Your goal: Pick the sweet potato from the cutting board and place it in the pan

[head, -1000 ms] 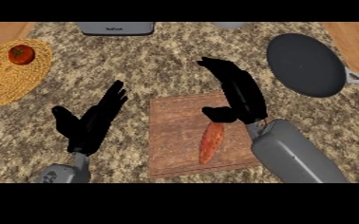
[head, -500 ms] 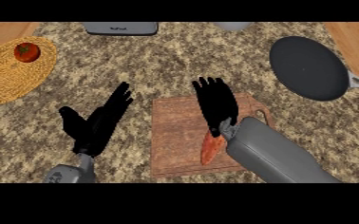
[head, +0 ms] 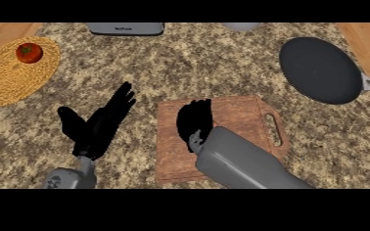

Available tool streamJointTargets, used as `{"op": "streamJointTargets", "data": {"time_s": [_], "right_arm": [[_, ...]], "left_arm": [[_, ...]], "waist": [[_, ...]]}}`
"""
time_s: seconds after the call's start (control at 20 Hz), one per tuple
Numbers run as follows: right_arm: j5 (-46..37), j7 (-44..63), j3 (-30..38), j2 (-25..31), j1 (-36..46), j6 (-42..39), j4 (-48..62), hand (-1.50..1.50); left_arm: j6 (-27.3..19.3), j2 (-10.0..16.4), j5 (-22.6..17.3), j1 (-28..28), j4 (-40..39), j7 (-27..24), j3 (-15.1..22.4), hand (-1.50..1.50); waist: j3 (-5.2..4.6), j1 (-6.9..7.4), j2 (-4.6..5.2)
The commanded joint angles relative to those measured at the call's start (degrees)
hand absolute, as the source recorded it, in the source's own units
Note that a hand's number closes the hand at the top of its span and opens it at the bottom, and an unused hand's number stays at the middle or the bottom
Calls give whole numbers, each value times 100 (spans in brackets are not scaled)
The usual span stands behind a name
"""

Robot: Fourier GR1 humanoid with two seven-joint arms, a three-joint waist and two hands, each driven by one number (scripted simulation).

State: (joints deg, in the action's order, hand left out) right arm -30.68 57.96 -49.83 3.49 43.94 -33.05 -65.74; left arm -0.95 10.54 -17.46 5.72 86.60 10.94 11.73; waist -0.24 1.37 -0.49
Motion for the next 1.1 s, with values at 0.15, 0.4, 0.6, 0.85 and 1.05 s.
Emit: {"op": "streamJointTargets", "data": {"time_s": [0.15,0.4,0.6,0.85,1.05], "right_arm": [[714,1780,-240,-336,-19,-461,199,-150],[691,1940,-456,-339,122,-302,379,-150],[544,2046,-653,-340,246,-475,520,-150],[257,2090,-802,-340,-3,-569,586,-150],[236,2049,-623,-340,57,-599,555,-150]], "left_arm": [[-2,-127,97,-124,-57,-178,72,0],[-137,-88,118,-70,179,137,35,0],[25,-43,-7,-23,-5,-30,-141,0],[-17,18,-2,38,142,165,-195,0],[-212,-271,223,-54,138,39,37,0]], "waist": [[13,-33,32],[19,-43,26],[14,-73,27],[18,-167,10],[20,-131,28]]}}
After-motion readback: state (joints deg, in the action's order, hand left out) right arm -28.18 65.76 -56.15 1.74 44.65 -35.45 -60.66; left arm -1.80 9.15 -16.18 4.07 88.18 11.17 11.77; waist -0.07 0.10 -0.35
